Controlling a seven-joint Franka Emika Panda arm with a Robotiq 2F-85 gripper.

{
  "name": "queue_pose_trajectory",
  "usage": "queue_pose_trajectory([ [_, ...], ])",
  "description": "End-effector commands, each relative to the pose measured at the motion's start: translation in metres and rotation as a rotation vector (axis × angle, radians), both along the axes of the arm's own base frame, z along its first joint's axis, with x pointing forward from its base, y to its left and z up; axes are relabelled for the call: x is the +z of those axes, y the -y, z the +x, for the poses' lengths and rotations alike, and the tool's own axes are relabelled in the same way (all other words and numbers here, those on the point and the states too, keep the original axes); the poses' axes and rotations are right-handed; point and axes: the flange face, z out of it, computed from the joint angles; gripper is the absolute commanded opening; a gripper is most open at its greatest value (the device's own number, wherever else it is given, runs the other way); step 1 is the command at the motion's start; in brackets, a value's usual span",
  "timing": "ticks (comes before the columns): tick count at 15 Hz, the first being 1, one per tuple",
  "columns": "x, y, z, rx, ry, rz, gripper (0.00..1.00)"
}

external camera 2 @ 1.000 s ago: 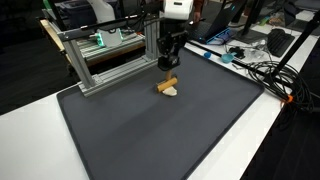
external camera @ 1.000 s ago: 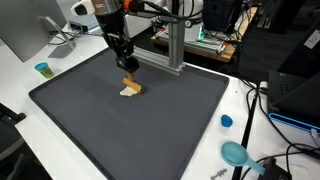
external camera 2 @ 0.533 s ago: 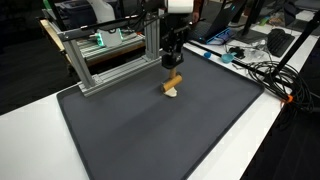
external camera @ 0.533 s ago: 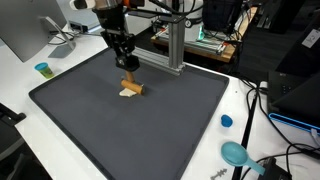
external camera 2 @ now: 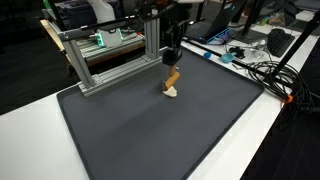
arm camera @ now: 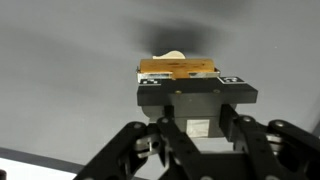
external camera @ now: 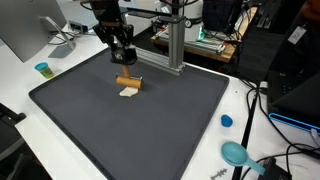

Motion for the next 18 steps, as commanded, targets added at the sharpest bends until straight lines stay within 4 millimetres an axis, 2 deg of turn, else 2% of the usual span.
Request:
queue_pose_trajectory([
  [1, 0.049, 0.007, -0.002, 0.176, -0.088, -0.017, 0.21],
  [6, 0.059, 0.018, 0.015, 0.407, -0.183, -0.100, 0.21],
  [10, 0.040, 0.015, 0.034, 0.615, -0.187, -0.132, 0.21],
  [14, 0.017, -0.019, 0.041, 0.790, -0.114, -0.012, 0.21],
  [15, 0.015, -0.027, 0.043, 0.789, -0.084, 0.012, 0.21],
  [16, 0.010, -0.018, 0.039, 0.745, -0.135, -0.035, 0.46],
  [18, 0.006, -0.031, 0.042, 0.769, -0.112, -0.010, 0.46],
])
